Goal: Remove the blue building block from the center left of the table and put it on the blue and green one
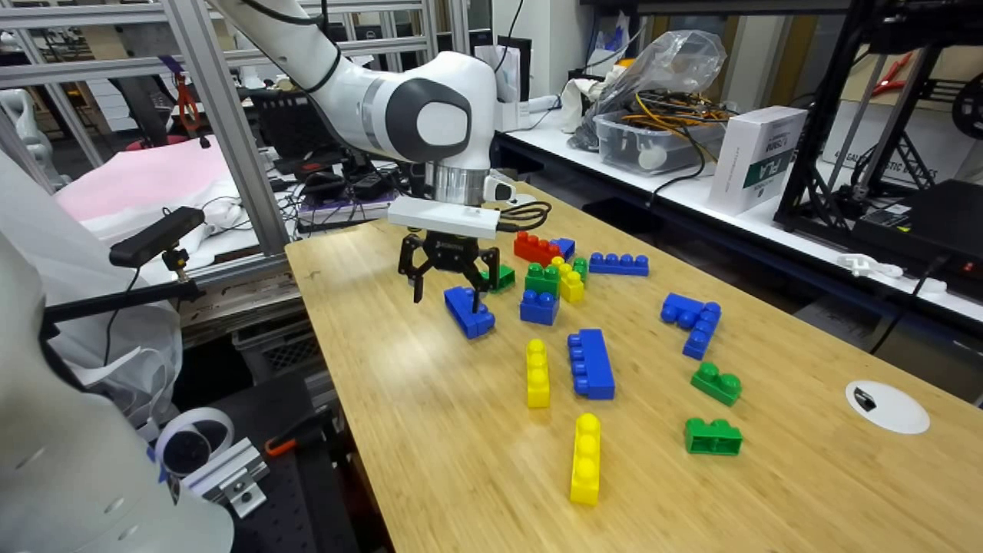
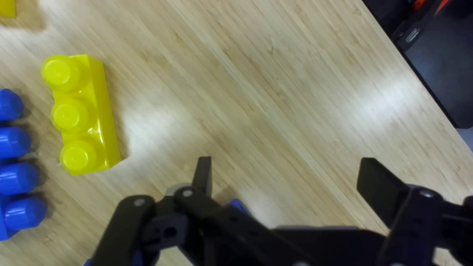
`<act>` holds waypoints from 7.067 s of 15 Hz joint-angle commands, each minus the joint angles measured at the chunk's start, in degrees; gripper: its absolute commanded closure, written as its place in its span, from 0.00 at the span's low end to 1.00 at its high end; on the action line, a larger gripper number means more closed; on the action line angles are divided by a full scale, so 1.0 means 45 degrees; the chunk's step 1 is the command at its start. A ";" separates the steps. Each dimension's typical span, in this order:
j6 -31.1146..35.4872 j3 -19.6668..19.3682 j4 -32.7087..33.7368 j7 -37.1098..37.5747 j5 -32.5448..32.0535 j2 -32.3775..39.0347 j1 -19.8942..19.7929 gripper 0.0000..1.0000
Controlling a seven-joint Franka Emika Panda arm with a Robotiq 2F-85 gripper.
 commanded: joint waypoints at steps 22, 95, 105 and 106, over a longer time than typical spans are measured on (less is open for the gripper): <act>0.0419 0.0094 -0.0150 -0.0392 -0.0005 -0.0223 -0.0050 0.00; 0.5003 0.0631 0.0338 -0.3943 -0.2771 0.1777 -0.0164 0.62; 0.3192 0.0510 -0.0248 0.2086 -0.4570 -0.0296 0.0410 0.62; 0.3054 0.0525 -0.0305 0.2363 -0.4737 -0.0382 0.0424 0.62</act>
